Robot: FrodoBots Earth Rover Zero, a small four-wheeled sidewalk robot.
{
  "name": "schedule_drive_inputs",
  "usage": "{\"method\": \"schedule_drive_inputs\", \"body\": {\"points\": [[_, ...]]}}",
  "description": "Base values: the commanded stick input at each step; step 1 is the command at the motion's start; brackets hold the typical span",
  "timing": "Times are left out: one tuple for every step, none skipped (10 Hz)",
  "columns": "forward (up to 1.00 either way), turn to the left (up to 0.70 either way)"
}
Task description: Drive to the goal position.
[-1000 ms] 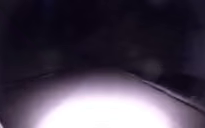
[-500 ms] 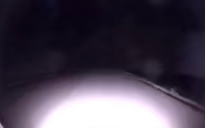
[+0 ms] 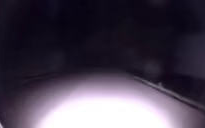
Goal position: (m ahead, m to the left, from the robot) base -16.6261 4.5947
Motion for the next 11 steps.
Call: {"method": "schedule_drive_inputs", "body": {"points": [[-1.00, 0.00], [-1.00, 0.00], [-1.00, 0.00], [-1.00, 0.00], [-1.00, 0.00], [-1.00, 0.00], [-1.00, 0.00], [-1.00, 0.00], [-1.00, 0.00], [-1.00, 0.00], [-1.00, 0.00]]}}
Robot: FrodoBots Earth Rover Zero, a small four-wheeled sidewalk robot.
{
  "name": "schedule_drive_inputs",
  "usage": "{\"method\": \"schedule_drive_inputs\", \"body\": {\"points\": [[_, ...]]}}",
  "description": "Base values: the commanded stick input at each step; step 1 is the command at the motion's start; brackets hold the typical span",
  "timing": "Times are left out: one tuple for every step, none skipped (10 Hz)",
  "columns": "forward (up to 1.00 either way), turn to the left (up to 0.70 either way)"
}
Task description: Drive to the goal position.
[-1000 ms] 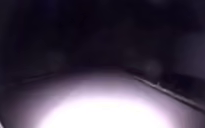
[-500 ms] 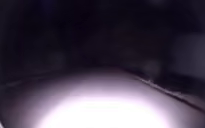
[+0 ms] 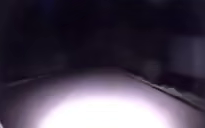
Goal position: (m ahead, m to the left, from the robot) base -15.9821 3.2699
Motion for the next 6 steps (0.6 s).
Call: {"method": "schedule_drive_inputs", "body": {"points": [[-1.00, 0.00], [-1.00, 0.00], [-1.00, 0.00], [-1.00, 0.00], [-1.00, 0.00], [-1.00, 0.00]]}}
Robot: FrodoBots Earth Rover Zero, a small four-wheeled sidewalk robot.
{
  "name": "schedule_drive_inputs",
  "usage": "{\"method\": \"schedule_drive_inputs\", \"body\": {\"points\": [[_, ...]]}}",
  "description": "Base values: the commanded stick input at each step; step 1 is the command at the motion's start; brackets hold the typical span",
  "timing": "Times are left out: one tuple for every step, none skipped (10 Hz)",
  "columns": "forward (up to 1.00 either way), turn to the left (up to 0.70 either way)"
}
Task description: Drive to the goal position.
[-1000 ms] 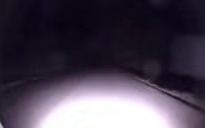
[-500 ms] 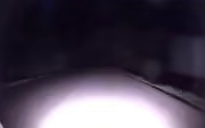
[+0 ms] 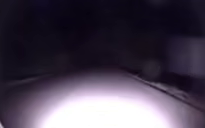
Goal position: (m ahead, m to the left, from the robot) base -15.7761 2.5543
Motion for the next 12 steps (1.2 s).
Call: {"method": "schedule_drive_inputs", "body": {"points": [[-1.00, 0.00], [-1.00, 0.00], [-1.00, 0.00], [-1.00, 0.00], [-1.00, 0.00], [-1.00, 0.00], [-1.00, 0.00], [-1.00, 0.00], [-1.00, 0.00], [-1.00, 0.00], [-1.00, 0.00], [-1.00, 0.00]]}}
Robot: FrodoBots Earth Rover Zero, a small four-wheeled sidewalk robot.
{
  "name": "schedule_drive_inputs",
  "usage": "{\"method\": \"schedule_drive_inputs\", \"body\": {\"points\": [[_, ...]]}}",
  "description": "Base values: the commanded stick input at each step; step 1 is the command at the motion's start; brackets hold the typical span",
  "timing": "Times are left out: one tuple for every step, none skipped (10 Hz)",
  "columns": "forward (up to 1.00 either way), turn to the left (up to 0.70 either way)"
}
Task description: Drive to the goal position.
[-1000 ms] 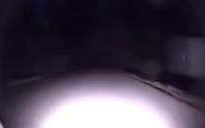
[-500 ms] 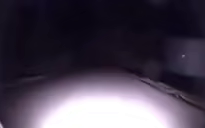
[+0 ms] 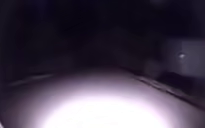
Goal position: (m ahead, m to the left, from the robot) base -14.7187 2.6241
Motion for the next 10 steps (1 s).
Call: {"method": "schedule_drive_inputs", "body": {"points": [[-1.00, 0.00], [-1.00, 0.00], [-1.00, 0.00], [-1.00, 0.00], [-1.00, 0.00], [-1.00, 0.00], [-1.00, 0.00], [-1.00, 0.00], [-1.00, 0.00], [-1.00, 0.00]]}}
